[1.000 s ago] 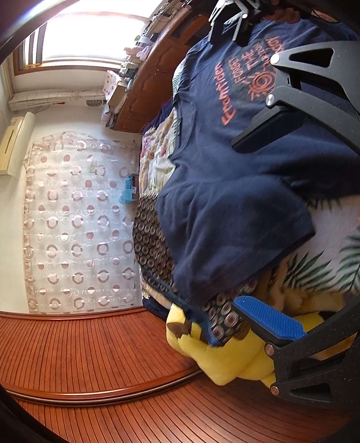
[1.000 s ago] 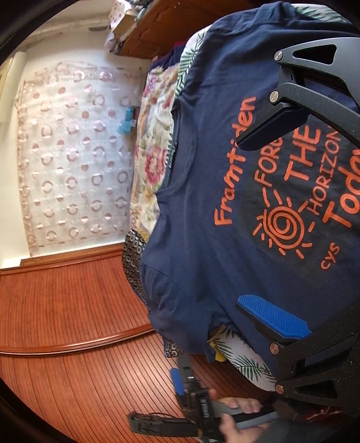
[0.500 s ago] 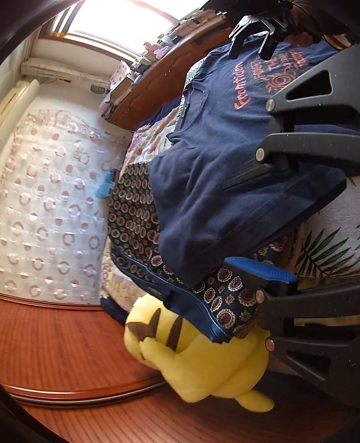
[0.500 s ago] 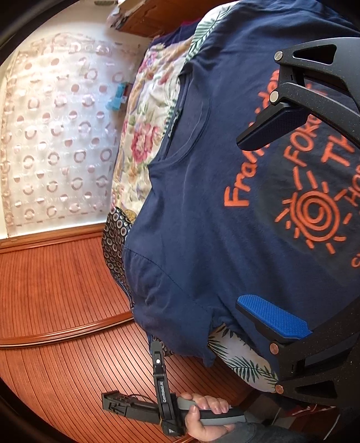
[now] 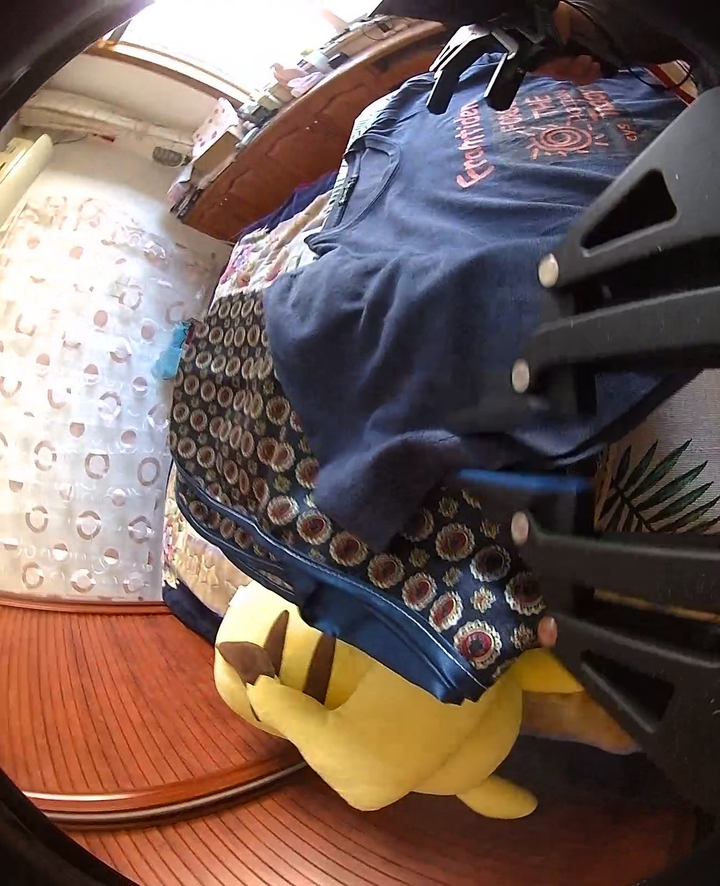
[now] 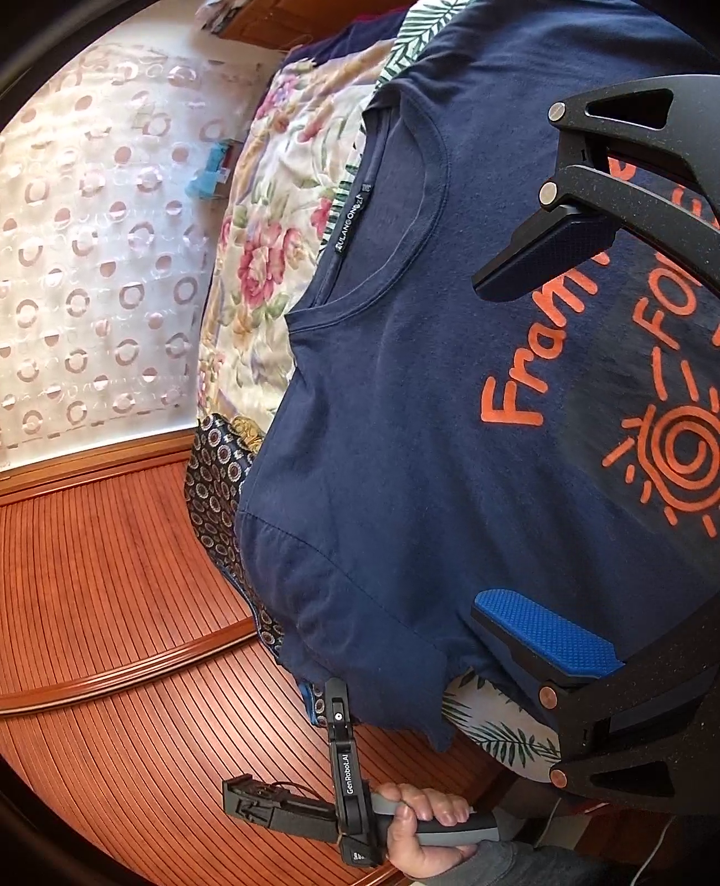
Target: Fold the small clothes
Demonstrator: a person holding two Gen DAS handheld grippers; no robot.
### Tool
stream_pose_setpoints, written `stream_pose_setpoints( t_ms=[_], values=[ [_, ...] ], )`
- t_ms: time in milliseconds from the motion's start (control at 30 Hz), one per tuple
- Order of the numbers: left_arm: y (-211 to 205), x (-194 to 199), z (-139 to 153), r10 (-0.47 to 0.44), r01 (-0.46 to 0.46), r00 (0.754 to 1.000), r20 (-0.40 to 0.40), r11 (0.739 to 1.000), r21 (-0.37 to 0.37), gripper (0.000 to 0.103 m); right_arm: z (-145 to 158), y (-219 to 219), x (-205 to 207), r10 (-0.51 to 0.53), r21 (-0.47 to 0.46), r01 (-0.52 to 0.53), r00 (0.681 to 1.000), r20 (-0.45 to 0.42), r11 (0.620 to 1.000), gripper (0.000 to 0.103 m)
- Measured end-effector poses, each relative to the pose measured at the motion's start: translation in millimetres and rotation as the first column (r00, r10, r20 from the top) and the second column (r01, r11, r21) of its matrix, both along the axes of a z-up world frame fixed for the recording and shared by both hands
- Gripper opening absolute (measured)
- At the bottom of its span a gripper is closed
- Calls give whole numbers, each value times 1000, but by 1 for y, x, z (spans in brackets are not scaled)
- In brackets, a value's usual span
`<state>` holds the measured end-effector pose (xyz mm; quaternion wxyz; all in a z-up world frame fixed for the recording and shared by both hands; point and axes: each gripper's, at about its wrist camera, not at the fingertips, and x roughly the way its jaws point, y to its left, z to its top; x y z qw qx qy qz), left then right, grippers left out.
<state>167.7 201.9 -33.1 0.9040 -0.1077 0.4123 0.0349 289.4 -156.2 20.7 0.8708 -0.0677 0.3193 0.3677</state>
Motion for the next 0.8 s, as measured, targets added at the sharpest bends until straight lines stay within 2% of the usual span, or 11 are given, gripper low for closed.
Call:
stream_pose_setpoints(
  t_ms=[67, 167, 333, 433, 633, 767, 800],
  values=[
    [-7, -1, 12, -5, 3, 1000, 28, 999, 47, 6, -1, 0, 4, -1, 4, 1, 1000, -5, 1000, 103],
    [-22, -4, 35, -49, 44, 996, 75, 997, 65, 6, -3, 0, 5, -12, 11, 12, 1000, -9, 1000, 103],
    [-70, 12, 67, -182, 172, 977, 115, 981, 89, 6, -3, -11, 1, -43, 23, 43, 999, -5, 999, 103],
    [-100, 36, 67, -257, 249, 960, 109, 965, 82, 6, -1, -18, -3, -75, 18, 75, 997, 2, 997, 103],
    [-139, 68, 55, -349, 348, 934, 77, 937, 33, 6, -2, -42, -16, -172, 17, 172, 985, 7, 985, 103],
    [-144, 68, 55, -372, 375, 924, 92, 927, -21, 27, -6, -53, -24, -225, -5, 225, 974, 7, 974, 103],
    [-144, 65, 57, -372, 376, 923, 96, 926, -24, 38, -8, -54, -25, -233, -9, 233, 973, 5, 973, 103]
  ],
)
